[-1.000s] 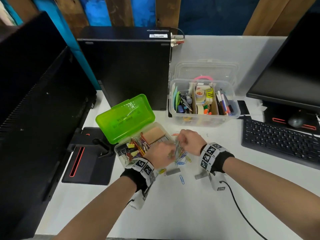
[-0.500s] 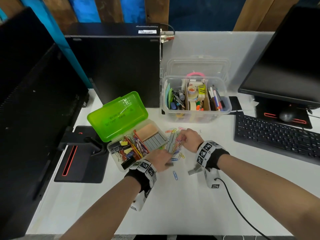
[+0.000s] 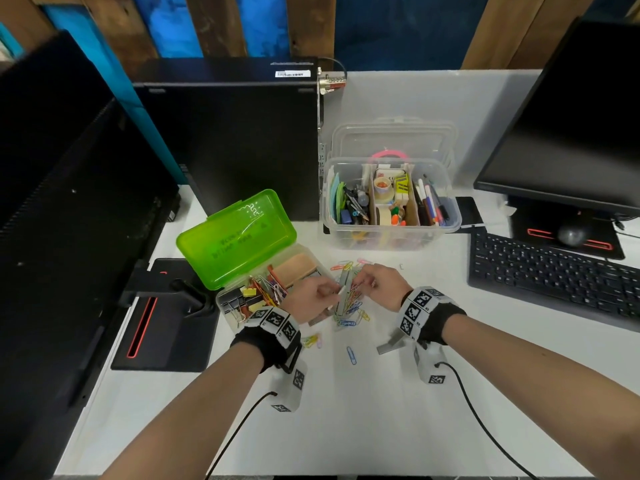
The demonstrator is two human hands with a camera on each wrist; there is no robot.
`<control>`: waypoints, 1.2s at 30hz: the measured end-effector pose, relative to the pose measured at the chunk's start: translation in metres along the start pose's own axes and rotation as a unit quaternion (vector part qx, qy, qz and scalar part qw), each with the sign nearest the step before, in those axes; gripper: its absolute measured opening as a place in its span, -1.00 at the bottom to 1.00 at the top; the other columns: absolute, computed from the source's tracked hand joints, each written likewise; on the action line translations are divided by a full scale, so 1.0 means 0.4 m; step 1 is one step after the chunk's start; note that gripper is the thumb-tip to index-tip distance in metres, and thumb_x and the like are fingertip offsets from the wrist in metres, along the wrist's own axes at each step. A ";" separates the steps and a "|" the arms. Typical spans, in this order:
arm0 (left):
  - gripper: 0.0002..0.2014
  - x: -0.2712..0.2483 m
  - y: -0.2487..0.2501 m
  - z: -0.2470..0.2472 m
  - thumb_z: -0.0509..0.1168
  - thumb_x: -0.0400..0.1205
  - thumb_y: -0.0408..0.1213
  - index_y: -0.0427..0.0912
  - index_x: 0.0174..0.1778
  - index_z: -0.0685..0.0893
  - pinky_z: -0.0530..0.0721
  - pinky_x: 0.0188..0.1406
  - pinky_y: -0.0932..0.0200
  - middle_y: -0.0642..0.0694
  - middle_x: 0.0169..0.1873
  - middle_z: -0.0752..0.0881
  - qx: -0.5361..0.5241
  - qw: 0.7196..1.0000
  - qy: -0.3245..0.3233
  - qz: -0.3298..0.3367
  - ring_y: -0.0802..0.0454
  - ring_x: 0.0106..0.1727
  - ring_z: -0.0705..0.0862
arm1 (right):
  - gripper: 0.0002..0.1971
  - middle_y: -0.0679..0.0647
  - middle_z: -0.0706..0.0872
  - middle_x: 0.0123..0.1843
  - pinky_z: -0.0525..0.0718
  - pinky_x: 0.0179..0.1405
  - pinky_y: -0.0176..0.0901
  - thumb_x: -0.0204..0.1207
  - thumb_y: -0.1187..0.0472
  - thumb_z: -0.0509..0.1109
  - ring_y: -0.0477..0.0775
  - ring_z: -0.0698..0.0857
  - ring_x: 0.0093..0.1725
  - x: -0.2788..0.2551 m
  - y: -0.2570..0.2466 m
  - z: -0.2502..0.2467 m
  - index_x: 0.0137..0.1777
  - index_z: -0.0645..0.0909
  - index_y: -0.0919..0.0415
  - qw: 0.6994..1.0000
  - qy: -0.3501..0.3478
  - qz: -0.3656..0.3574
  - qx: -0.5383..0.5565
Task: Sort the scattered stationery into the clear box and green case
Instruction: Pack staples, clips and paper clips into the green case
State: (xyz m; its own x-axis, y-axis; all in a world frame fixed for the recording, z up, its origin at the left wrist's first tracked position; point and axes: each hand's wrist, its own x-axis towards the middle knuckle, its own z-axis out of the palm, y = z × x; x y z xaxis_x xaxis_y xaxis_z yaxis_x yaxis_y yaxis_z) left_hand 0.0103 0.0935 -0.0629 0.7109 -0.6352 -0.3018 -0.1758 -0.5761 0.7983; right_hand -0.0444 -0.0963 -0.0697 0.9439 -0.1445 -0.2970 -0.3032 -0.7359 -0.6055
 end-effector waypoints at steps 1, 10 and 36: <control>-0.83 0.004 -0.002 -0.001 0.37 0.62 -0.26 -0.23 0.08 0.70 0.69 -0.13 0.15 -0.11 -0.18 0.76 0.014 1.000 0.022 0.001 0.11 -0.27 0.66 | -0.82 0.12 0.75 -0.05 0.67 0.08 0.00 0.47 0.38 0.31 0.13 0.70 -0.05 0.003 -0.007 0.001 -0.04 0.70 0.16 1.000 0.001 -0.015 0.002; -0.85 0.024 -0.030 -0.060 0.27 0.67 -0.16 -0.18 -0.03 0.62 0.69 -0.06 0.05 -0.09 -0.23 0.75 0.118 0.975 0.181 -0.045 -0.07 -0.13 0.73 | -0.78 0.14 0.59 0.21 0.54 0.07 -0.13 0.59 0.25 0.24 0.19 0.61 0.20 0.067 -0.044 0.021 0.19 0.61 0.16 0.989 -0.002 0.024 -0.144; -0.83 0.054 -0.051 -0.056 0.27 0.64 -0.29 -0.15 0.15 0.59 0.62 -0.26 0.15 0.11 -0.51 0.55 0.125 0.975 0.181 -0.019 0.08 -0.41 0.57 | -0.81 0.06 0.60 -0.07 0.55 -0.04 -0.16 0.43 0.26 0.47 0.09 0.59 -0.03 0.089 -0.003 0.033 -0.13 0.47 0.15 0.990 -0.024 0.105 -0.086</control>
State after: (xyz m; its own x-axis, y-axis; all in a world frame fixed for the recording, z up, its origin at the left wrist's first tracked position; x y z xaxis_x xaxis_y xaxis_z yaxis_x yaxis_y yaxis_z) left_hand 0.0447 0.1031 -0.0741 0.9061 -0.4137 -0.0887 -0.2727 -0.7313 0.6251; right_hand -0.0122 -0.0919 -0.0895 0.8540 -0.2779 -0.4399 -0.4611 -0.7958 -0.3924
